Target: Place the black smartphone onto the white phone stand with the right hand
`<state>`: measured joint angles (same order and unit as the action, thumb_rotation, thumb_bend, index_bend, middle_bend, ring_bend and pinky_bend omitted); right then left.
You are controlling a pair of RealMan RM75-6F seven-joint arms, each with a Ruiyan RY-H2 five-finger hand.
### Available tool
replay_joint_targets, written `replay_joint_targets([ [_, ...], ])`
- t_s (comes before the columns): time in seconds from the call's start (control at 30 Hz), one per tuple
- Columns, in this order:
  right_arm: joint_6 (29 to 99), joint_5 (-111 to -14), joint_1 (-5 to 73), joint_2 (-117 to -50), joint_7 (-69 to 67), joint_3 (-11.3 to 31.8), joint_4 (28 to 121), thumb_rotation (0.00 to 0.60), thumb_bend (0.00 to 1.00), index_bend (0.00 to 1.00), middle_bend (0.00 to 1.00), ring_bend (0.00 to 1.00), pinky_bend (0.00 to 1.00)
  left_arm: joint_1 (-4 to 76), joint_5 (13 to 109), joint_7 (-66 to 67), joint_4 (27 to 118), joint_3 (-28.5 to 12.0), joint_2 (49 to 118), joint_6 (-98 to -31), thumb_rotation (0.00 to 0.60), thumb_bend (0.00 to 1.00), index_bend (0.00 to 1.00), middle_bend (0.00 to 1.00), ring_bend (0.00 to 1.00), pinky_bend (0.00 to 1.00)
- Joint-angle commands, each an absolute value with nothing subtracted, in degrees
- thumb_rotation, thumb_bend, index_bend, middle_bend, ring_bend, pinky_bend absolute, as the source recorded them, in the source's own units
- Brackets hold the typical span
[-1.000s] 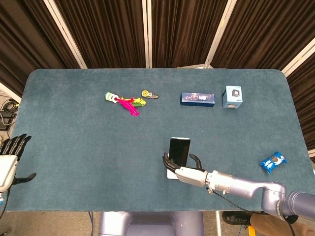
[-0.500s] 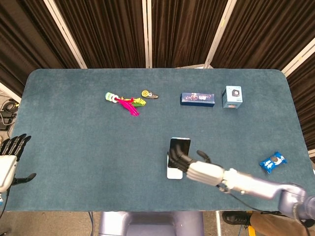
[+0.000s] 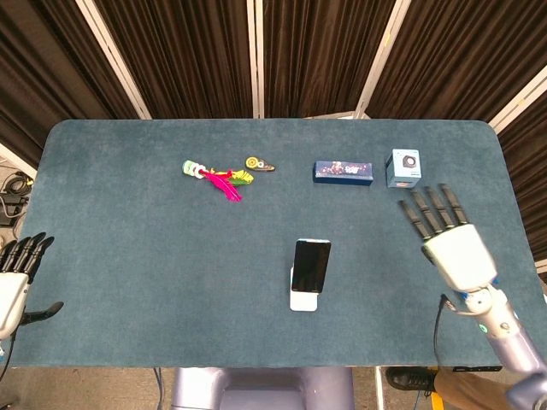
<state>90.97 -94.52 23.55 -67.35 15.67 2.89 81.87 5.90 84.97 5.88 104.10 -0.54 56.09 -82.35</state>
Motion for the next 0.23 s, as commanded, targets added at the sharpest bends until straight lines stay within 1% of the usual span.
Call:
replay_joint_targets([
  [0.03,90.27,-87.54,17.87,-65.75,11.73,2.5,91.59,0.6,0.0,0.0,0.0,0.0,0.0,5.48,85.98,5.19,103.71,-0.35,56.17,-83.26,0.6,0.0,0.0,0.0,0.0,0.0],
  [0.17,90.73,-85.84,14.53,-65.89,10.51,0.78,95.14,0.6,0.0,0.0,0.0,0.0,0.0,5.05,86.93,4.49,103.71,-0.18,55.87,-84.19,0.6,0.0,0.0,0.0,0.0,0.0],
  [0.23,91.08,-85.65,13.21,-66.59,11.07,-0.05,95.15,0.6,0.0,0.0,0.0,0.0,0.0,4.88,87.32,4.21,103.73,-0.09,55.7,-84.53,0.6,0.0,0.0,0.0,0.0,0.0],
])
